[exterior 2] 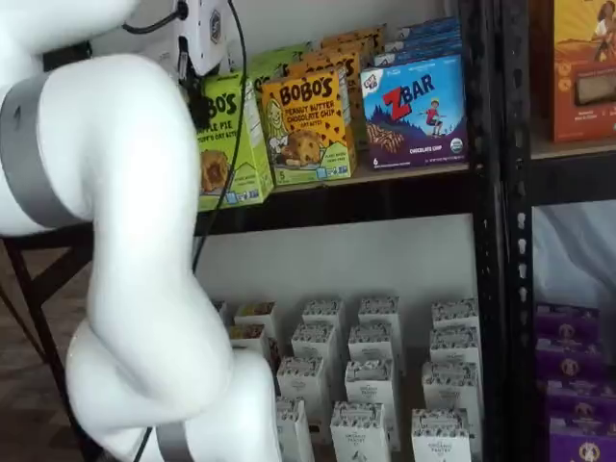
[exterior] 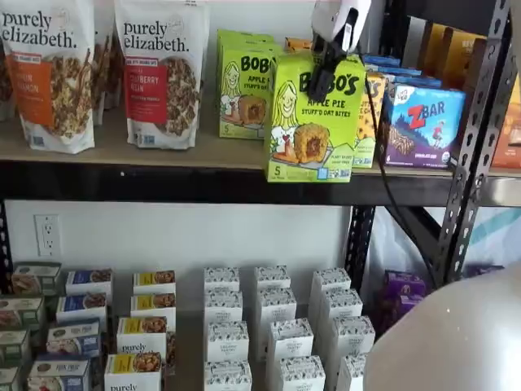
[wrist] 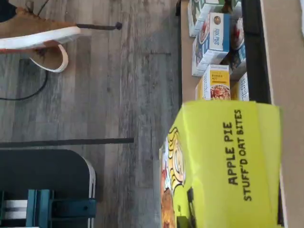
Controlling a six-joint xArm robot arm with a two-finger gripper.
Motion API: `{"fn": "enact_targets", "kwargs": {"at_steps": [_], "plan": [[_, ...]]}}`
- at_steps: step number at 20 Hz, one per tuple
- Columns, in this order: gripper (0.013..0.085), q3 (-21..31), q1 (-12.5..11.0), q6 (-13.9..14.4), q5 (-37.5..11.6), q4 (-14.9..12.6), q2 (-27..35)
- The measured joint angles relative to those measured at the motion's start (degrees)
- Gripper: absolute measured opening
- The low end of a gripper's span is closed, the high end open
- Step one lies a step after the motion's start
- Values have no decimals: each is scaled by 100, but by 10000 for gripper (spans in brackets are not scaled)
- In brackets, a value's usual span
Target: Pick the green box on the top shelf, the fourth from the left
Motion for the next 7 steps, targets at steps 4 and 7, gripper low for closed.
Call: {"fn": "enact_targets", "kwargs": {"at_steps": [4, 7], "plan": [[250, 256, -26, -34, -72, -6, -222], [250, 358, -47, -53, -83, 2, -316]]}}
